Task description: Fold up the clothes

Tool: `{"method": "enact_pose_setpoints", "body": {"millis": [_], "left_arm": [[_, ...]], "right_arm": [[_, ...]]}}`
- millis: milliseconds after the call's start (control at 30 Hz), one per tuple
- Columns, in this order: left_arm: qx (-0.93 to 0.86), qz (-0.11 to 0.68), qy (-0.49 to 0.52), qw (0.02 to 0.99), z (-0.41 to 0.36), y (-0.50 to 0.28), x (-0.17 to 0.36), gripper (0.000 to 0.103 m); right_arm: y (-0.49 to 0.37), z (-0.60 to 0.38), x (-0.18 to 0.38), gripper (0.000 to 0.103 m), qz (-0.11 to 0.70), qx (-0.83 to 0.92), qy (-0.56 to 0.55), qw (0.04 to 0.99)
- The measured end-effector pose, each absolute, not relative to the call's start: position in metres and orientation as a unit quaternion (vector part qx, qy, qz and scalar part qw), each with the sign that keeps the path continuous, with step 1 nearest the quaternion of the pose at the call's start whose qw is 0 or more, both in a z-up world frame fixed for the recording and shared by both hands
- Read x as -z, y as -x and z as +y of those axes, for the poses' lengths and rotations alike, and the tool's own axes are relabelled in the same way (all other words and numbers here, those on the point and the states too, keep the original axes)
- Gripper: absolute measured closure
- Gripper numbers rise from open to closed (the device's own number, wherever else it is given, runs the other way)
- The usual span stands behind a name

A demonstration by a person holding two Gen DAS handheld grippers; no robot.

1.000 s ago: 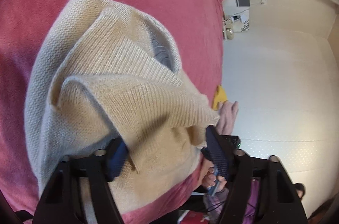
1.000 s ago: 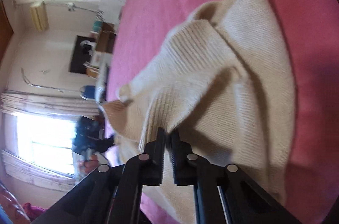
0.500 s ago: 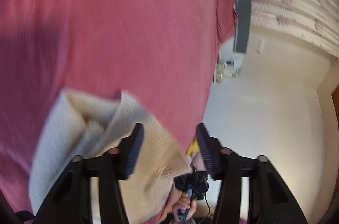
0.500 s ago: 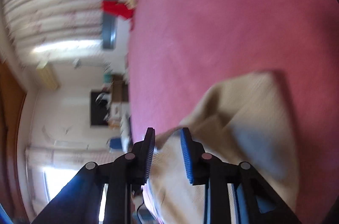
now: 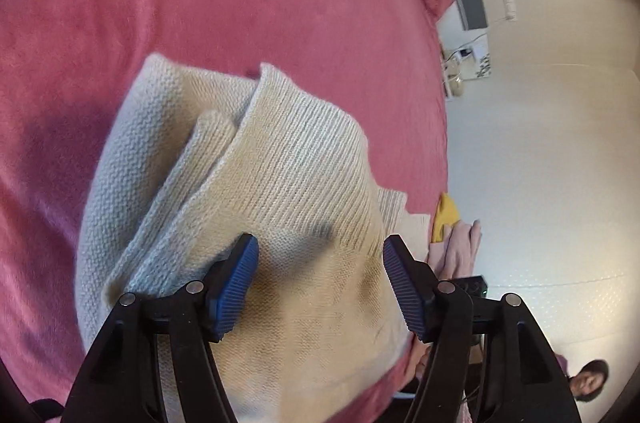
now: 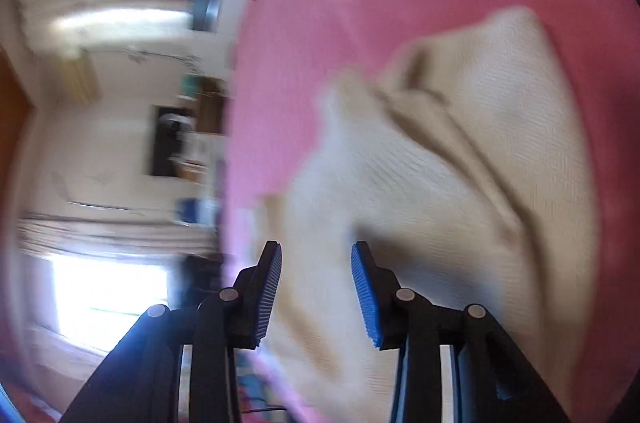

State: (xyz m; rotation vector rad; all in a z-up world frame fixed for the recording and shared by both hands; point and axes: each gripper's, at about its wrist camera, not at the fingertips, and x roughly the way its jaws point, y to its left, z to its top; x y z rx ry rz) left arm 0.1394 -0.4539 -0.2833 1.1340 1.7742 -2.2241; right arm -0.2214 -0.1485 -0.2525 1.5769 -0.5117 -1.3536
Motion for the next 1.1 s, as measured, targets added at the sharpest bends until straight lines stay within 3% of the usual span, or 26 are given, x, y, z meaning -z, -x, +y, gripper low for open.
{"method": "enact_pose_setpoints", "body": {"millis": [67,200,400,600,867,1100], "left_arm": [[0.738,0.561,-0.371,0.063,-0.454,-0.143,0.274,0.037],[0.771,0.511,-0.371,0.077,-0.444,-0.154,0.24,0.036],[0.791,0.478,-0.376,0.067,-0.412,-0.169,0.233,0.03],[0.794,0.463,-0.383,0.092,-0.392,-0.177,0.251,0.03],[0.836,0.384,-0.378,0.102,-0.384,-0.174,0.241,0.03],[0.828,0.401,-0.377,0.106,-0.388,-0.184,0.259,0.03]], "right_arm": [[0.233,-0.127,0.253,0.073,-0.213,0.601,-0.629,0.444],[0.25,-0.073,0.227,0.066,-0.255,0.646,-0.576,0.431],[0.234,-0.057,0.217,0.065,-0.16,0.648,-0.591,0.453],[0.238,-0.086,0.213,0.065,-0.147,0.651,-0.56,0.49],[0.248,-0.125,0.225,0.075,-0.069,0.601,-0.56,0.566],[0.251,-0.131,0.231,0.076,-0.027,0.605,-0.552,0.573]]}}
